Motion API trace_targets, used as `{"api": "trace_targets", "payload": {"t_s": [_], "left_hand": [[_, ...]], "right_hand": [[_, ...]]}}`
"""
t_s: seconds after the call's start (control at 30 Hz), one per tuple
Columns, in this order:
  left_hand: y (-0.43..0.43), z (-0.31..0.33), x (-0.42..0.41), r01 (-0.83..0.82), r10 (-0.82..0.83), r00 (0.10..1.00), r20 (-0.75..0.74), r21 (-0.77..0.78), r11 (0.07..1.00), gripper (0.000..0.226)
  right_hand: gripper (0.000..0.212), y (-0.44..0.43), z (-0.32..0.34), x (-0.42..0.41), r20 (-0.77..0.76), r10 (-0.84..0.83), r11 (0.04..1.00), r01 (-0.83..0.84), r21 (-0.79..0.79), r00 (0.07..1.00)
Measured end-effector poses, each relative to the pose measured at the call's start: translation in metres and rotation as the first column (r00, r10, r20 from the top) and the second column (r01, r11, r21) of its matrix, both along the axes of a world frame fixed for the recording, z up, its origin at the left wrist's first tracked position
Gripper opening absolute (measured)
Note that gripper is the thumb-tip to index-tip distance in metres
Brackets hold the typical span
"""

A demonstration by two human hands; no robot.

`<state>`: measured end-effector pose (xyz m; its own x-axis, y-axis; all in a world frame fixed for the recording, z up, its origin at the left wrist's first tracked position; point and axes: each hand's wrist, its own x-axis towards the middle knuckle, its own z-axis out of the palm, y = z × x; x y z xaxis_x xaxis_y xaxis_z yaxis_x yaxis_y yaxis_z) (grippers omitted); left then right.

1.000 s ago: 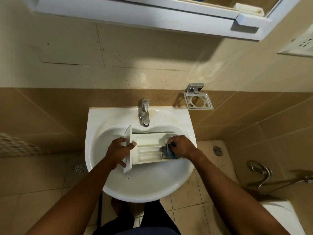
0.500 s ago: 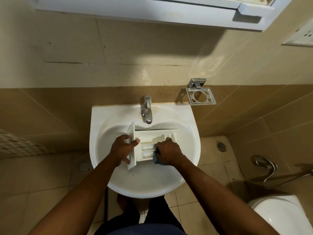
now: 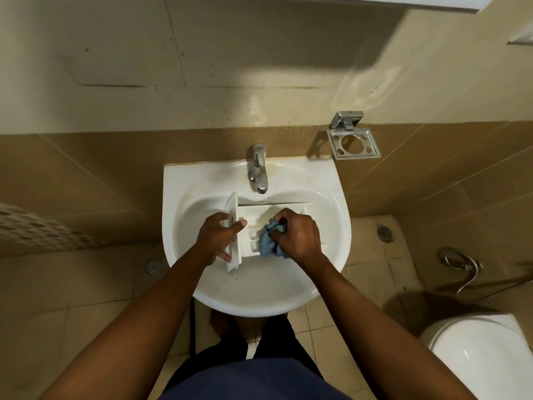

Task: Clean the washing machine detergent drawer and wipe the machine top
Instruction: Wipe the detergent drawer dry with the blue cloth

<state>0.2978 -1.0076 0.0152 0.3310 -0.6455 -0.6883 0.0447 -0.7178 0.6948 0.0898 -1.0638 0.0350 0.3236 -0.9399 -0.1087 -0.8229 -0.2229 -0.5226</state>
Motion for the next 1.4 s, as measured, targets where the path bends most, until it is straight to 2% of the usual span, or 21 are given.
{"api": "trace_targets", "payload": {"t_s": [0.07, 0.17, 0.33, 0.53, 0.67, 0.77, 0.9, 0.97, 1.07, 1.17, 1.23, 1.3, 1.4], "left_hand": [[-0.001, 0.000, 0.000, 0.005, -0.005, 1.000, -0.005, 0.009, 1.000, 0.074], [-0.001, -0.001, 0.001, 0.007, -0.007, 1.000, -0.001, 0.020, 1.000, 0.074], [0.000, -0.001, 0.002, 0.014, -0.014, 1.000, 0.010, 0.007, 1.000, 0.075], [-0.001, -0.002, 0.003, 0.017, -0.017, 1.000, 0.003, 0.015, 1.000, 0.077], [-0.001, -0.003, 0.004, 0.014, -0.014, 1.000, -0.014, 0.014, 1.000, 0.076], [0.000, -0.001, 0.005, 0.009, -0.008, 0.999, -0.033, 0.009, 1.000, 0.074], [0.000, 0.000, 0.005, 0.010, -0.010, 0.999, -0.043, 0.007, 1.000, 0.074], [-0.001, -0.001, 0.004, 0.012, -0.012, 0.999, -0.036, 0.004, 1.000, 0.076], [-0.001, -0.002, 0.005, 0.013, -0.012, 0.999, -0.033, 0.004, 1.000, 0.076], [-0.001, -0.002, 0.005, 0.015, -0.015, 0.999, -0.036, 0.008, 1.000, 0.076], [-0.002, -0.002, 0.006, 0.018, -0.017, 0.999, -0.041, 0.011, 1.000, 0.076], [-0.001, -0.002, 0.006, 0.016, -0.015, 0.999, -0.045, 0.015, 1.000, 0.075], [-0.001, -0.002, 0.005, 0.010, -0.009, 0.999, -0.047, 0.010, 1.000, 0.073]], "right_hand": [[0.026, 0.008, -0.003, 0.012, 0.085, -0.032, 0.998, 0.037, -0.050, 0.996], [0.022, 0.026, -0.012, 0.037, 0.151, 0.117, 0.993, -0.120, 0.012, 0.982], [0.031, 0.039, -0.018, 0.038, 0.046, 0.302, 0.953, -0.301, -0.026, 0.952], [0.027, 0.041, -0.021, 0.008, -0.058, 0.448, 0.892, -0.451, -0.040, 0.892], [0.027, 0.020, -0.016, -0.028, -0.083, 0.360, 0.930, -0.350, 0.113, 0.929], [0.041, 0.000, -0.009, -0.065, -0.191, 0.260, 0.960, -0.231, 0.158, 0.947], [0.025, -0.023, -0.004, -0.087, -0.410, 0.154, 0.981, -0.088, 0.174, 0.899], [0.022, -0.019, -0.005, -0.079, -0.407, 0.135, 0.982, -0.067, 0.177, 0.903], [0.022, -0.004, -0.019, -0.059, -0.388, 0.128, 0.991, -0.107, 0.077, 0.913], [0.019, 0.007, -0.020, -0.052, -0.260, 0.173, 0.985, -0.163, 0.062, 0.950], [0.021, 0.004, -0.015, -0.057, -0.200, 0.155, 0.987, -0.141, 0.083, 0.967], [0.022, -0.006, -0.014, -0.068, -0.231, 0.077, 0.995, -0.059, 0.086, 0.970], [0.029, -0.017, -0.016, -0.072, -0.377, -0.044, 0.993, 0.083, 0.089, 0.925]]}}
